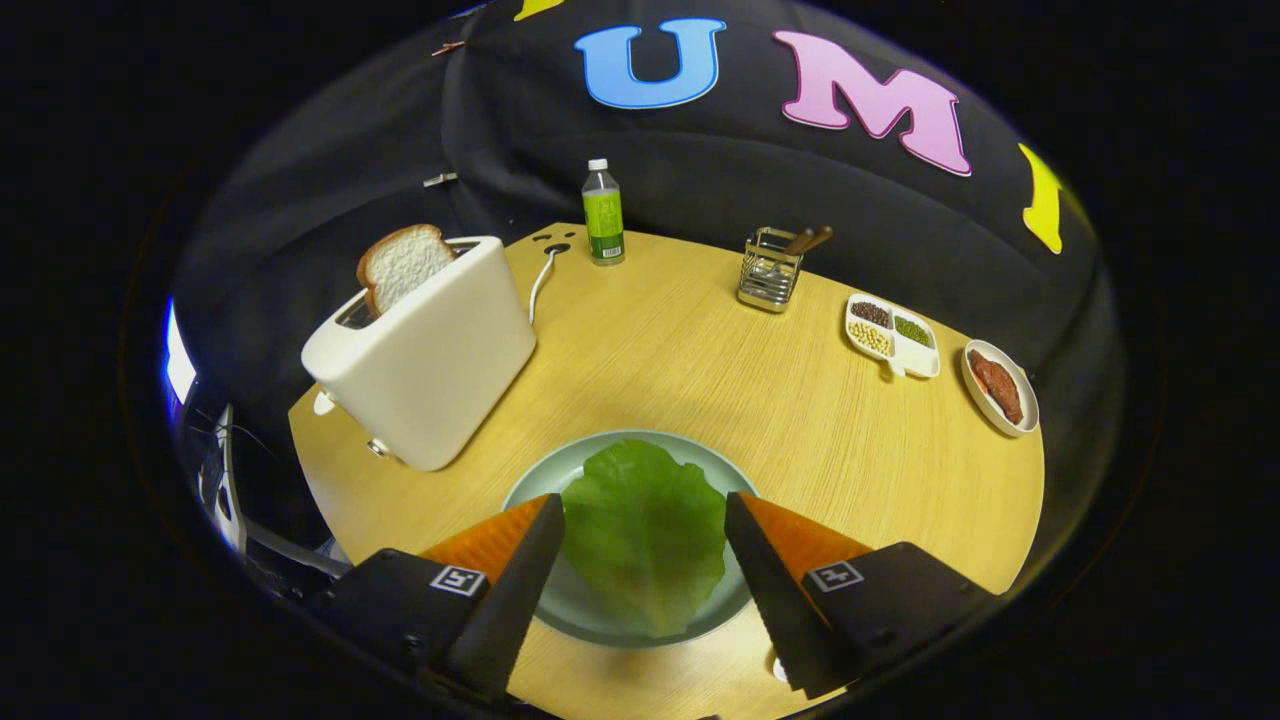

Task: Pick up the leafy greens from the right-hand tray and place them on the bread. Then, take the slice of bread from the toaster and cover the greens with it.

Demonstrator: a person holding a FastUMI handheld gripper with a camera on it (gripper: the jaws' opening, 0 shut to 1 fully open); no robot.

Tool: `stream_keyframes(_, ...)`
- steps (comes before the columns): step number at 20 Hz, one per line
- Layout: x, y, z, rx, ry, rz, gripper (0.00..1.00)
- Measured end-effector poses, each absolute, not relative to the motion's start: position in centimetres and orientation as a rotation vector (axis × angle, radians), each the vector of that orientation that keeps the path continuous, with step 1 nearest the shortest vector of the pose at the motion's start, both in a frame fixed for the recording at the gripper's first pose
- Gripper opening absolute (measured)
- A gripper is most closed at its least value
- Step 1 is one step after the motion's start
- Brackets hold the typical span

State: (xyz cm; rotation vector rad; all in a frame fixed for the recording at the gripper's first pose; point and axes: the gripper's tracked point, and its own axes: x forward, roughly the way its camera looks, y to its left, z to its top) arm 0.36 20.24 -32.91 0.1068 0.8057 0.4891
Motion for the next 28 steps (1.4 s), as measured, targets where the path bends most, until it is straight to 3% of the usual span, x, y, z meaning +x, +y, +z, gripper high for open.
stream_keyframes(7, 2.6, 21.3, -19.5, 0.056, 0.462, 0.512, 0.97)
stream_keyframes(15, 3.8, 30.6, -8.6, 0.135, 0.31, 0.65, 0.95)
stream_keyframes(21, 4.9, 38.2, -10.0, 0.135, 0.359, 0.687, 0.95)
stream_keyframes(28, 7.0, 42.2, -18.1, 0.134, 0.549, 0.581, 0.96)
